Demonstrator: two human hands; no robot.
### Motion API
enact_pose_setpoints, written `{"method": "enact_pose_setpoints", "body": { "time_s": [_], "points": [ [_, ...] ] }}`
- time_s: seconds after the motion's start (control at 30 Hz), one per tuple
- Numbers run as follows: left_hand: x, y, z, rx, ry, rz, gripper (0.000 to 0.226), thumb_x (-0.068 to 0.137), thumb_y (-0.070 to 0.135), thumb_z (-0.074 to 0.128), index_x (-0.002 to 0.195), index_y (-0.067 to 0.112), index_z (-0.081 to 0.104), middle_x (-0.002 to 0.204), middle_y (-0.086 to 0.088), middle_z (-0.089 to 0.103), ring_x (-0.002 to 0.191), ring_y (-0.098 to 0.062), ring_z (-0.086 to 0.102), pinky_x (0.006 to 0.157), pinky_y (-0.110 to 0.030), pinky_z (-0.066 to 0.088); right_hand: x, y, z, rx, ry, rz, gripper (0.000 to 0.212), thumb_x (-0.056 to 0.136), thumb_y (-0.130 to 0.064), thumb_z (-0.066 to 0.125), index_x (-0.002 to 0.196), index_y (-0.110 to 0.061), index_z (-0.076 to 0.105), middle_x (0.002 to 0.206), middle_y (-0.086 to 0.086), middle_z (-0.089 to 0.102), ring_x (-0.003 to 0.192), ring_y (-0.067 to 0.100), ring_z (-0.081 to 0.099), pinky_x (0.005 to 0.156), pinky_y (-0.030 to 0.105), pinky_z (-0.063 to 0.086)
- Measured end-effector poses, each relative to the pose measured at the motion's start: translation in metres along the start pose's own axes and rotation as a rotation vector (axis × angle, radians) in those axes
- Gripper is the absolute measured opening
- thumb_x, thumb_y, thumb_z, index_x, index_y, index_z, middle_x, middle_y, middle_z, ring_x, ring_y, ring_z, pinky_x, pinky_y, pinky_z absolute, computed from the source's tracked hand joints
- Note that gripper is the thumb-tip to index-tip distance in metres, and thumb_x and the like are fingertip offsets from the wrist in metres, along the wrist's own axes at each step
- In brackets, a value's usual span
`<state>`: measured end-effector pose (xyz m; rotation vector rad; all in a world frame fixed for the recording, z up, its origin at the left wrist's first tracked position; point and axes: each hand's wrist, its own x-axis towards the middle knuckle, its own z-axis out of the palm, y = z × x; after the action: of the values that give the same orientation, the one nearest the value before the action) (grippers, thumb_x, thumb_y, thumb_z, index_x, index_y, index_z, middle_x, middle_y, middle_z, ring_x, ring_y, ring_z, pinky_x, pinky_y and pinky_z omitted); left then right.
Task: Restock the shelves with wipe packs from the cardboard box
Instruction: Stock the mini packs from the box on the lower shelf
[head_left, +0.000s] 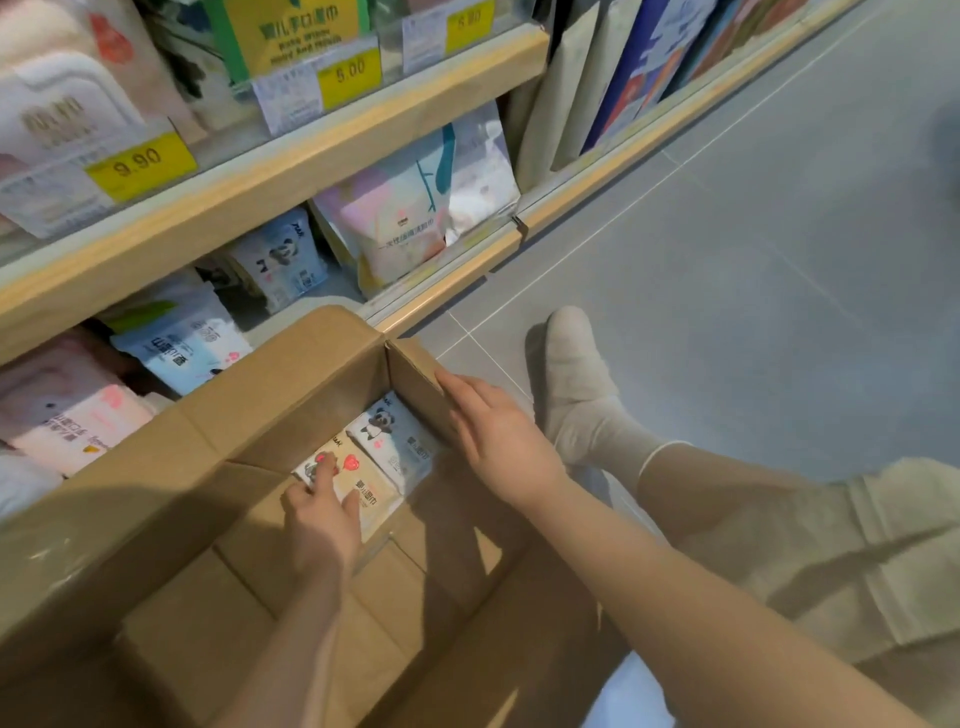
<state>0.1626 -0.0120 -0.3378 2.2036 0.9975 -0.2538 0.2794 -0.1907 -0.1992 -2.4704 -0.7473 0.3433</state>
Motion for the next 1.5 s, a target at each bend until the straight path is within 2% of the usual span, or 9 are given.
{"method": "enact_pose_setpoints", "body": {
  "time_s": [0.4, 0.57, 0.7, 0.8, 1.0, 1.17, 1.27, 1.37, 1.5],
  "points": [
    [-0.017, -0.002, -0.035, -0.094, 0.044, 0.006, 0.043, 0.088, 0.014, 0.060, 0.129, 0.026, 0.051, 0.124, -0.011, 0.042, 0.107, -0.029, 0.051, 0.090, -0.043, 0.049, -0.006, 0.001, -0.005, -0.118, 0.067, -0.025, 0.043, 0.098, -0.024, 0.045, 0.140, -0.019, 0.041, 0.136, 0.006, 0.050, 0.123, 0.023, 0.046, 0.103, 0.040, 0.041],
    [-0.057, -0.047, -0.074, -0.145, 0.061, 0.078, 0.041, 0.086, 0.008, 0.064, 0.124, 0.018, 0.055, 0.124, -0.007, 0.043, 0.113, -0.024, 0.051, 0.081, -0.037, 0.056, -0.005, -0.031, -0.008, -0.277, 0.193, -0.114, 0.045, 0.087, -0.019, 0.056, 0.132, -0.022, 0.050, 0.137, 0.001, 0.050, 0.127, 0.022, 0.041, 0.107, 0.045, 0.022],
    [-0.074, -0.080, -0.091, -0.160, 0.084, -0.063, 0.043, 0.085, 0.006, 0.063, 0.126, 0.015, 0.054, 0.125, -0.009, 0.044, 0.117, -0.024, 0.046, 0.095, -0.029, 0.040, -0.011, -0.063, 0.031, -0.200, -0.030, -0.154, 0.040, 0.090, -0.022, 0.058, 0.130, -0.022, 0.053, 0.133, -0.001, 0.053, 0.122, 0.020, 0.047, 0.100, 0.038, 0.032],
    [-0.083, -0.093, -0.096, -0.241, 0.074, -0.108, 0.042, 0.087, 0.006, 0.059, 0.127, 0.017, 0.053, 0.113, 0.000, 0.039, 0.110, -0.025, 0.053, 0.095, -0.035, 0.045, -0.012, -0.063, 0.076, -0.091, -0.213, -0.020, 0.039, 0.094, -0.020, 0.052, 0.132, -0.016, 0.050, 0.130, 0.002, 0.053, 0.120, 0.023, 0.049, 0.099, 0.034, 0.038],
    [-0.085, -0.126, -0.089, -0.271, 0.091, -0.141, 0.041, 0.086, 0.005, 0.061, 0.125, 0.019, 0.054, 0.125, -0.002, 0.045, 0.115, -0.023, 0.052, 0.094, -0.043, 0.049, -0.007, -0.053, 0.142, -0.213, -0.474, 0.211, 0.040, 0.095, -0.017, 0.041, 0.134, -0.023, 0.040, 0.141, 0.001, 0.036, 0.118, 0.027, 0.047, 0.093, 0.040, 0.045],
    [-0.078, -0.139, -0.084, -0.259, 0.130, -0.205, 0.044, 0.084, 0.004, 0.062, 0.125, 0.019, 0.054, 0.126, -0.006, 0.045, 0.119, -0.024, 0.047, 0.102, -0.042, 0.042, 0.005, -0.066, 0.178, -0.119, -0.383, 0.333, 0.031, 0.092, -0.003, 0.045, 0.121, -0.015, 0.048, 0.129, 0.004, 0.032, 0.121, 0.027, 0.040, 0.078, 0.011, 0.038],
    [-0.075, -0.144, -0.083, -0.243, 0.080, -0.196, 0.043, 0.083, 0.004, 0.062, 0.121, 0.023, 0.052, 0.123, -0.006, 0.053, 0.116, -0.025, 0.051, 0.095, -0.043, 0.048, 0.007, -0.073, 0.186, -0.123, -0.346, 0.445, 0.061, 0.086, -0.005, 0.059, 0.138, -0.014, 0.028, 0.136, 0.012, 0.028, 0.116, 0.029, 0.044, 0.086, 0.032, 0.045],
    [-0.074, -0.141, -0.087, -0.232, 0.044, -0.160, 0.040, 0.083, 0.001, 0.060, 0.115, 0.024, 0.051, 0.122, -0.003, 0.055, 0.113, -0.022, 0.054, 0.093, -0.038, 0.049, 0.012, -0.077, 0.184, -0.112, -0.350, 0.508, 0.082, 0.083, -0.008, 0.065, 0.146, -0.010, 0.012, 0.137, 0.015, 0.027, 0.113, 0.031, 0.050, 0.085, 0.036, 0.048],
    [-0.079, -0.131, -0.095, -0.265, 0.018, -0.154, 0.040, 0.084, 0.003, 0.062, 0.112, 0.029, 0.050, 0.124, 0.003, 0.053, 0.115, -0.017, 0.054, 0.087, -0.037, 0.054, 0.013, -0.080, 0.169, -0.127, -0.395, 0.550, 0.047, 0.085, -0.001, 0.056, 0.129, -0.005, 0.041, 0.133, 0.014, 0.032, 0.103, 0.032, 0.057, 0.079, 0.034, 0.048]
  ]
}}
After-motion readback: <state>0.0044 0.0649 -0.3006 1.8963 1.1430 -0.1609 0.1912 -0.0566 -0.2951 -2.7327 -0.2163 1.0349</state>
